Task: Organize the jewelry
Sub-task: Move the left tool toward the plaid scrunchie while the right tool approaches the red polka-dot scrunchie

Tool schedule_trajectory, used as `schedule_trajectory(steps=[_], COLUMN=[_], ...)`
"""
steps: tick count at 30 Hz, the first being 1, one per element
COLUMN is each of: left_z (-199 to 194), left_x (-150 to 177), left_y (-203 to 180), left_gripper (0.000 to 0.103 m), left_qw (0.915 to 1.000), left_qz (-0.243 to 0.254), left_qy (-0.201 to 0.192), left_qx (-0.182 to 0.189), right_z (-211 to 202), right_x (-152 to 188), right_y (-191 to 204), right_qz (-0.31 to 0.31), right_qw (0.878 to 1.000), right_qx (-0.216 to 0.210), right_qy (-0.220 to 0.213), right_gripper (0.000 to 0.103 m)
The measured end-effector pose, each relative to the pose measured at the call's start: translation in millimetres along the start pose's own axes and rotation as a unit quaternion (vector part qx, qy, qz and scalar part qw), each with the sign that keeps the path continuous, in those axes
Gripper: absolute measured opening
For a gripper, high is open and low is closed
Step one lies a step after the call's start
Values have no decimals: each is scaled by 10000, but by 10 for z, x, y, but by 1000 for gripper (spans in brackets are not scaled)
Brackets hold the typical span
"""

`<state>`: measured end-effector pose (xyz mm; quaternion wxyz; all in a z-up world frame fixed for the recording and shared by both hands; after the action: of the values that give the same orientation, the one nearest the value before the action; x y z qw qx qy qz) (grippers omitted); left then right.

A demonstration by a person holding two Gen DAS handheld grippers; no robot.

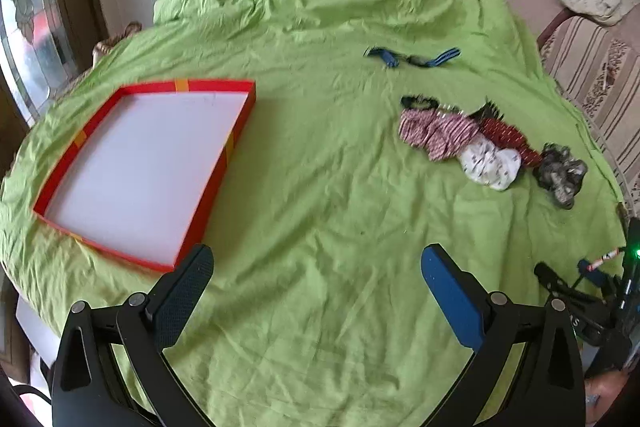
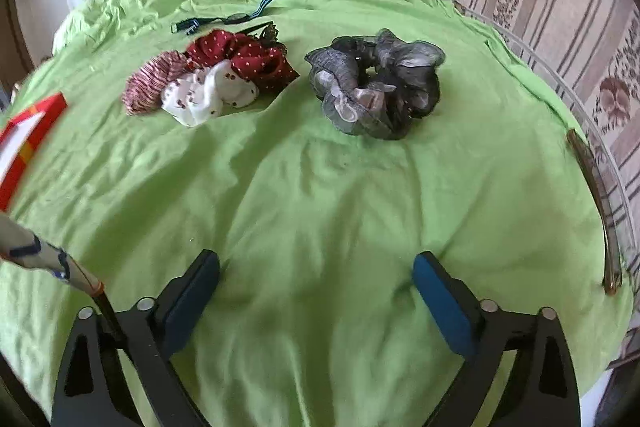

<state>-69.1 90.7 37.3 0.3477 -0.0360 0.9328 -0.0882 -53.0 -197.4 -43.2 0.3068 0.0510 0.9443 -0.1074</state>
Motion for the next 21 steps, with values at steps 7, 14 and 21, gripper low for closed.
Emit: schedule_trajectory(steps=[7,14,21], left_z=[-33,71,78], left_x=[-246,-357,-349], left_y=[-189,-375,-396], left_gripper=[103,103,103], left_qw=[9997,9995,9996], left_qz=[126,229,149], left_qy=[-45,-97,-145], left_qx=[201,179,212], right_z=[-278,-383,-316], right_x=[-166,-419,-409], right_y=[-298,-478,-437], right_qz=[539,1204,1197], right_qw=[9968,9873,9854], right_qx=[88,-169,-82], right_qy=[-590,-1018,-1206], right_gripper=[91,71,68])
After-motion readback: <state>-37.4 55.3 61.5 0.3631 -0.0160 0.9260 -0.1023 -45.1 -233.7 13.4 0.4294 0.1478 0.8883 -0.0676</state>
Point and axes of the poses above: each gripper's, at about its wrist camera, not at the fingertips, and z roughly the way its jaws point, y to its left, x to its underside, the point moved 9 cm from there along z, roughly the way its jaws point, and after that the axes turned 12 degrees about x, right-handed, at the moved point
